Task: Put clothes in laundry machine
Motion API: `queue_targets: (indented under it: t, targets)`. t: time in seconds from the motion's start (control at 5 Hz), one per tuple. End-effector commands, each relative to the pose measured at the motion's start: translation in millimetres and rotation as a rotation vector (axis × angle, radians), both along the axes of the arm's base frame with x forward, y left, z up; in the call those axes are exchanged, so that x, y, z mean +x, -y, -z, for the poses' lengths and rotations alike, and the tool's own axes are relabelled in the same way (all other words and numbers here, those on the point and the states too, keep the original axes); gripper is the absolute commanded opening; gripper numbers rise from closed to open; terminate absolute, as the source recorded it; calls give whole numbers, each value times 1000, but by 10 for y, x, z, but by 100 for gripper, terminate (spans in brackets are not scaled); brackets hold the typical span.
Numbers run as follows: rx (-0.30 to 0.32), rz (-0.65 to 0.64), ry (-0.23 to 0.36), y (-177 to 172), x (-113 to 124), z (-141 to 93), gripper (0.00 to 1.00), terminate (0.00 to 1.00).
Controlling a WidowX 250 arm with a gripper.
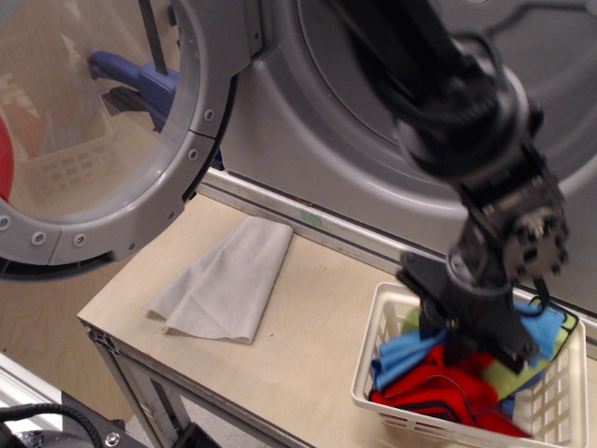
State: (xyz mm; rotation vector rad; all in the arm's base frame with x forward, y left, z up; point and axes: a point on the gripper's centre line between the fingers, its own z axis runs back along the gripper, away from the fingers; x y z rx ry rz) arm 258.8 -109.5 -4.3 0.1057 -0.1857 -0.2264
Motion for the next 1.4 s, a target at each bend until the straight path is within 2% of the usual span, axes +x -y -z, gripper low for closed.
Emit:
queue_targets:
  t: [0.0,0.2,0.4,0.8,1.0,1.2]
  targets:
    - [11,-63,301,-94,-73,-978,0,0]
    - [0,0,405,-65,-32,-1274,0,0]
    - [35,6,616,-207,232,-1618,0,0]
    - [131,-49,768,-494,707,-1765,0,0]
    - [156,-60,791,-575,909,-1760,0,0]
    - [216,-75,829,-714,1160,-1685,0,0]
